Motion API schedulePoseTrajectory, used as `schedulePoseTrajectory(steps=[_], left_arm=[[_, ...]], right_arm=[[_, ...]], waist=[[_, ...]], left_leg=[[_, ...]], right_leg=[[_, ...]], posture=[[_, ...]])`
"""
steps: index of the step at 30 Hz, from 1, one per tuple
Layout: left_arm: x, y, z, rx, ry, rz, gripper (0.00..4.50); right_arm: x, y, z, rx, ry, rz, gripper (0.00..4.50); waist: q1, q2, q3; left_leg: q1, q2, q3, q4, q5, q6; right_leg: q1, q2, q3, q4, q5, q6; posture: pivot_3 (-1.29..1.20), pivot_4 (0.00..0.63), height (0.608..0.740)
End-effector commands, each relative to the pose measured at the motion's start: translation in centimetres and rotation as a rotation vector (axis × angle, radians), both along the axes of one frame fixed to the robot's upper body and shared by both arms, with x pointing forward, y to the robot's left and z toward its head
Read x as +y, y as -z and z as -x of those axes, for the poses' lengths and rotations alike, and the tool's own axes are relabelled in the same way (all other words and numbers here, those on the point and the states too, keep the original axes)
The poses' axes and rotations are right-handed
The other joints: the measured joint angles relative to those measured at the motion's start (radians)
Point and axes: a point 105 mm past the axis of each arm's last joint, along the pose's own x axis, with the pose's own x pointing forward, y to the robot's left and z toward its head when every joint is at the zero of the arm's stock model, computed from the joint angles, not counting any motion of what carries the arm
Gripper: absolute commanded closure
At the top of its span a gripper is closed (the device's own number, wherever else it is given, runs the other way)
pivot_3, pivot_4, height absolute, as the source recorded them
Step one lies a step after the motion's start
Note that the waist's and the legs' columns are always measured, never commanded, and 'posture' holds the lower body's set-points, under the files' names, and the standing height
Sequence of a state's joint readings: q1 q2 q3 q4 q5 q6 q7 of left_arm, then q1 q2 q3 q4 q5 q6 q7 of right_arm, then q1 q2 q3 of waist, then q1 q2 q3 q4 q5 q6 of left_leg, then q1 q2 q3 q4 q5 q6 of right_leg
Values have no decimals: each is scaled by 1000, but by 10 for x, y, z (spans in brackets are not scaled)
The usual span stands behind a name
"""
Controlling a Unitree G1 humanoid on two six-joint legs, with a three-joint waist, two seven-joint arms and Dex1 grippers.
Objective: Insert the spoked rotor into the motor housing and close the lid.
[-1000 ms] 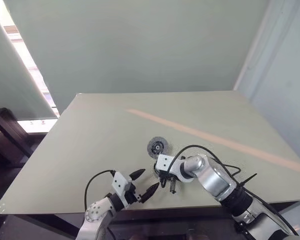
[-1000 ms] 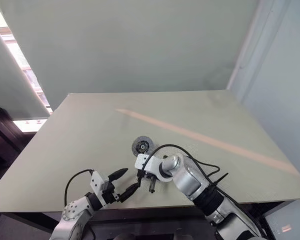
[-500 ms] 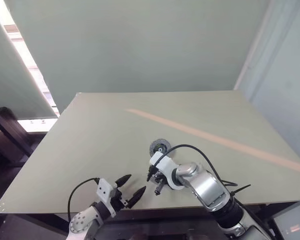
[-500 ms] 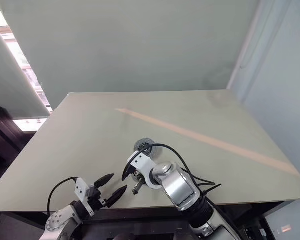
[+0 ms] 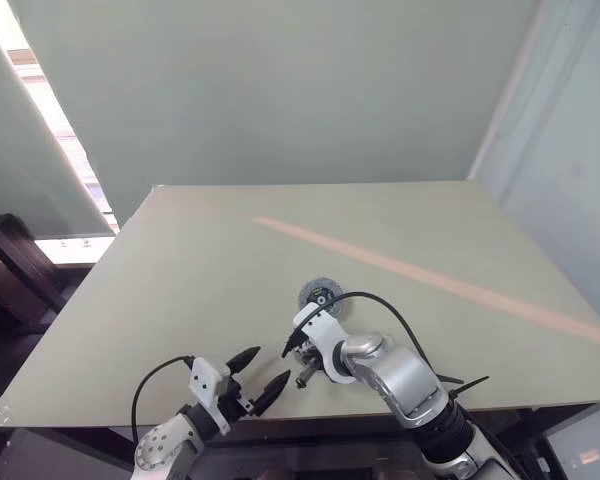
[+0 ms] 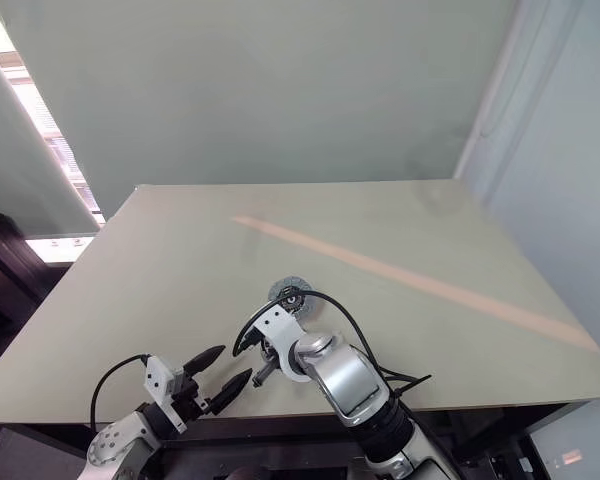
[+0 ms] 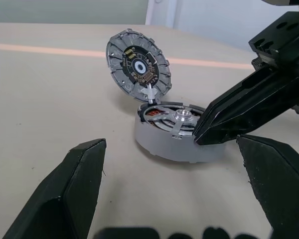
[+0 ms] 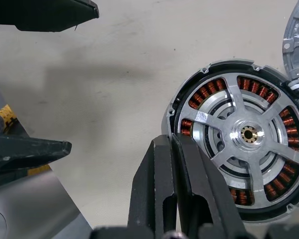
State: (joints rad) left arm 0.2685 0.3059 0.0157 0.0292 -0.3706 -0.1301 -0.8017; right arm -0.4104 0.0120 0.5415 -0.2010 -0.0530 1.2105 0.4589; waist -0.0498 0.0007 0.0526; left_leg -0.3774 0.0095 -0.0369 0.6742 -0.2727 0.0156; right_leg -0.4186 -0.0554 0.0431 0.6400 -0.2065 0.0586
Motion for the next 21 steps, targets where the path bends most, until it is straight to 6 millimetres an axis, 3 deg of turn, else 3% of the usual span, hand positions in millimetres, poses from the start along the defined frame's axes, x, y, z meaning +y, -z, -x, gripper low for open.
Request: schedulePoseTrajectory(steps=[1, 3, 16, 21], left_arm=[[-5, -15, -3, -60, 24, 7, 0], [-6, -14, -3, -60, 29, 6, 0], [-6, -16, -3, -60, 42, -3, 0], [-5, -16, -4, -56, 44, -9, 0]], right_arm=[[6, -10, -1, -36, -21, -34, 4492], [7, -11, 0, -38, -33, -37, 4492], [6, -24, -5, -104, -88, -63, 23], [-2, -35, -8, -202, -219, -25, 23]], waist=[[0, 0, 0], [0, 0, 0], [0, 0, 0], [0, 0, 0]], left_leg=[[0, 0, 0, 0, 0, 0], [0, 0, 0, 0, 0, 0], [0, 0, 0, 0, 0, 0], [0, 0, 0, 0, 0, 0]], right_leg=[[0, 0, 0, 0, 0, 0], [0, 0, 0, 0, 0, 0], [0, 0, 0, 0, 0, 0], [0, 0, 0, 0, 0, 0]], posture=[[0, 0, 740], [0, 0, 740], [0, 0, 740], [0, 0, 740]])
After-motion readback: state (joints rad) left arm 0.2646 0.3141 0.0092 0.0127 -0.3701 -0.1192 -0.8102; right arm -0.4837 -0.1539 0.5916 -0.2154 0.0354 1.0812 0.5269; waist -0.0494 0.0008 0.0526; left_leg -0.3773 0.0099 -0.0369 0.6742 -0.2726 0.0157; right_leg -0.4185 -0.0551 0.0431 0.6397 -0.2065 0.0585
